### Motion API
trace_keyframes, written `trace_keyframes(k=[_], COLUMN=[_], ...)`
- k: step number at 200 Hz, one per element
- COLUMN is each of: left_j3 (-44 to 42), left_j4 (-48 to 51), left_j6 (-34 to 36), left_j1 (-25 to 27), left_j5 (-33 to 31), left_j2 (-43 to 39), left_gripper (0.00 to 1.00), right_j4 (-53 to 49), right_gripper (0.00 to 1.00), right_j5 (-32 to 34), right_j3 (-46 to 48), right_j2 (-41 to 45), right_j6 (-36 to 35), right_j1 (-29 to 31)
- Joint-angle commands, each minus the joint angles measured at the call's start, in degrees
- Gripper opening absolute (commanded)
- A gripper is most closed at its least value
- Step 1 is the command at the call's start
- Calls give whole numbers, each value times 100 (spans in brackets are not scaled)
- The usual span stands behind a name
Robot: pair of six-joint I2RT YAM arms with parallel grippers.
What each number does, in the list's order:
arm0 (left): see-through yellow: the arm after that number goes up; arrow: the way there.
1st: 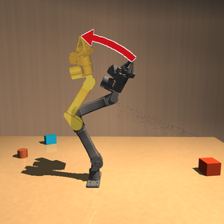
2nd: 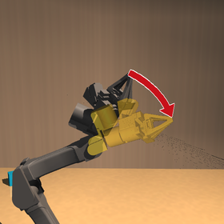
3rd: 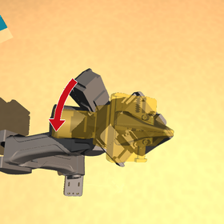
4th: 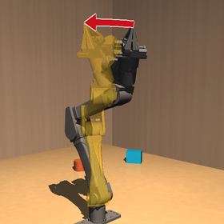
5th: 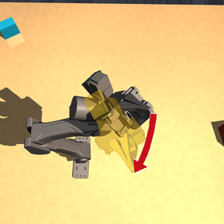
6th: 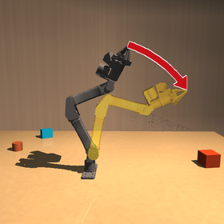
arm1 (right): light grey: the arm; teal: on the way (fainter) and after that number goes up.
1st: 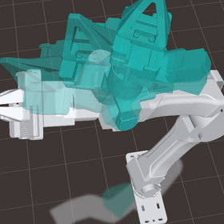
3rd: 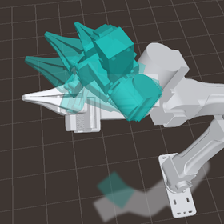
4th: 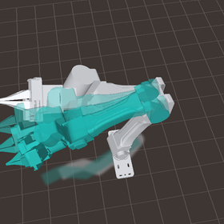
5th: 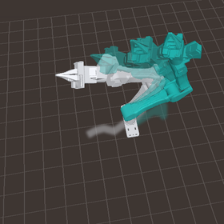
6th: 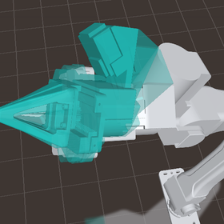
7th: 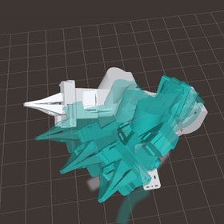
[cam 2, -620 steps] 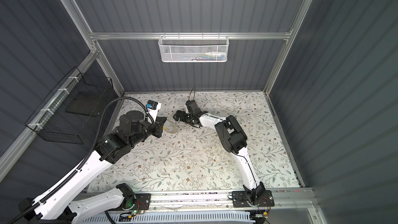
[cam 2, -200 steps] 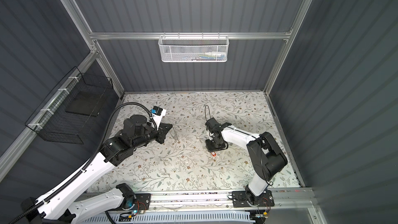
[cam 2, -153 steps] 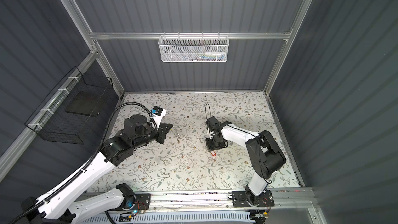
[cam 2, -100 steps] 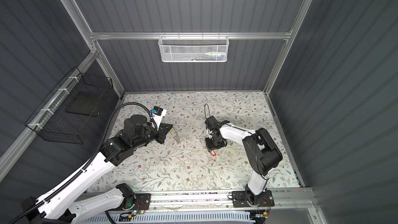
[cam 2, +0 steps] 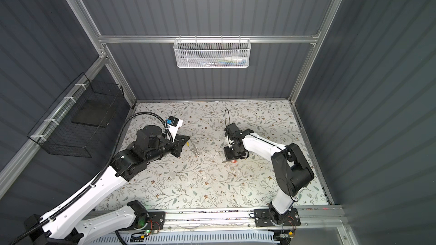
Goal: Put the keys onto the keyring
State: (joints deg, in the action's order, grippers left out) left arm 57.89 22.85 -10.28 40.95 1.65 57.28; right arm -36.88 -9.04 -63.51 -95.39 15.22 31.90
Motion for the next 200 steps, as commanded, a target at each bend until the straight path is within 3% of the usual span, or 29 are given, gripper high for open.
trace_keyframes(k=[1,39,96,171,200], left_j3=[53,52,35,31,21], left_j4=[-109,-88,-109,-117,-112], left_j6=[-18,-10,-18,-18,-24], left_j1=[25,26,21,28,25], left_j5=[125,116,133,151,160], left_j2=[25,23,30,77,81], left_gripper=[0,0,0,0,0], right_j4=[-62,49,737,879,861], right_gripper=[0,0,0,2,11], right_j5=[111,161,-16,-190,-230], right_j3=[-238,-132,998,1870,1914], right_j2=[259,355,510,643,730], right_j6=[45,89,364,783,863], right_j1=[-21,-25,92,363,396])
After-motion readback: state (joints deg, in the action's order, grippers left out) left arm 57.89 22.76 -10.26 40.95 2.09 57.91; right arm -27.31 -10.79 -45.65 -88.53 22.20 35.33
